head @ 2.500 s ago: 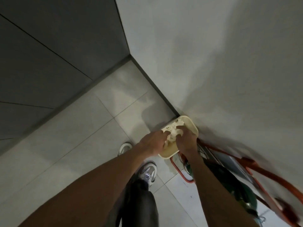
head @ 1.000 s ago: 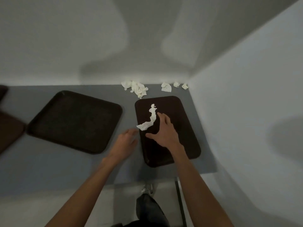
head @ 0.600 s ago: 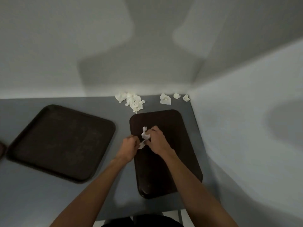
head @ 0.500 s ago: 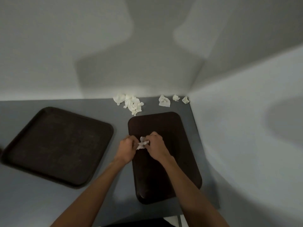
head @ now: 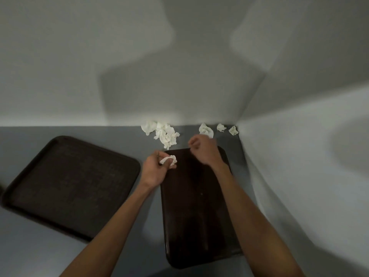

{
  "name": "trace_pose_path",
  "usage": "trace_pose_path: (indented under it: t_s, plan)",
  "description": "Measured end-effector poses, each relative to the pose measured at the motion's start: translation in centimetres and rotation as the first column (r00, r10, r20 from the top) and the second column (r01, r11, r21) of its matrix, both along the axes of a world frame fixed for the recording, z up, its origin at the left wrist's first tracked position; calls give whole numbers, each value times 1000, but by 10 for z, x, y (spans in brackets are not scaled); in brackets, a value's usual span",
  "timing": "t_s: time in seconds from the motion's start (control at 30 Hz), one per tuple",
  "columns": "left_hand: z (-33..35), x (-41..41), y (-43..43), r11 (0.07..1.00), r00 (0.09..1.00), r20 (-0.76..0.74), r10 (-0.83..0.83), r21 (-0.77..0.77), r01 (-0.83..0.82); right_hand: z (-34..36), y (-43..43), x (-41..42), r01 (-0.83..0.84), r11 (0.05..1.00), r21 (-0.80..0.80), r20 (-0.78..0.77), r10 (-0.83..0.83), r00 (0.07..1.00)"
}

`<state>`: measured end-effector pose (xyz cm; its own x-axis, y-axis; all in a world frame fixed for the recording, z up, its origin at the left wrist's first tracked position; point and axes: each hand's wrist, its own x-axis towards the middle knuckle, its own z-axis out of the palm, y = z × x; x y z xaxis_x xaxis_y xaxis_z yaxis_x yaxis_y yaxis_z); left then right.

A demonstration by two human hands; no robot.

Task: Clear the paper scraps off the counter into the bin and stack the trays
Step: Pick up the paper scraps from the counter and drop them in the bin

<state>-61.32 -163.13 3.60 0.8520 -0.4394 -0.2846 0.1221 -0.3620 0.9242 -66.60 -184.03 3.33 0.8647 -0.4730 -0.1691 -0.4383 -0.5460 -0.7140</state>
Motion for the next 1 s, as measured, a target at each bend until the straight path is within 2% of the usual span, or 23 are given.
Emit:
trace_pose_path:
  t_s: [0.07, 0.1, 0.23, 0.3, 0.37, 0.47, 0.57, 0.7, 0.8, 0.9, 1.0]
  plan:
    - [4, 0, 3, 1000, 998, 54, -23, 14, 23, -12, -32, 29, 102, 970, -220, -8, -106, 994]
    - [5, -1, 5, 998, 994, 96, -50, 31, 47, -21, -45, 41, 89, 952, -292, -57, -110, 992]
    - [-4, -3, 20, 987, 973, 201, -116, 136, 90, -67, -80, 60, -169, 895, -413, -335, 23, 942]
    - [-4, -7, 27, 983, 963, 228, -141, 149, 109, -77, -76, 58, -225, 835, -502, -340, 49, 939]
    - [-4, -9, 36, 978, 955, 236, -177, 152, 144, -76, -66, 54, -184, 819, -544, -275, 33, 961]
    - [-3, -12, 45, 968, 952, 211, -223, 161, 191, -59, -45, 42, -94, 867, -489, -198, -6, 980]
    - [2, -19, 52, 972, 959, 181, -218, 124, 198, -36, -12, 18, 89, 916, -391, -71, -127, 989]
    - [16, -38, 65, 970, 960, 143, -242, 33, 240, -1, 48, -38, 288, 905, -314, 109, -267, 957]
    - [33, -64, 82, 961, 955, 127, -267, -38, 274, 16, 97, -96, 369, 894, -256, 155, -338, 928]
    - [40, -97, 107, 954, 951, 108, -289, -47, 295, 28, 149, -161, 495, 858, -141, 214, -462, 861]
    - [45, -135, 134, 938, 937, 72, -343, -34, 346, 37, 204, -228, 627, 779, 24, 245, -613, 752]
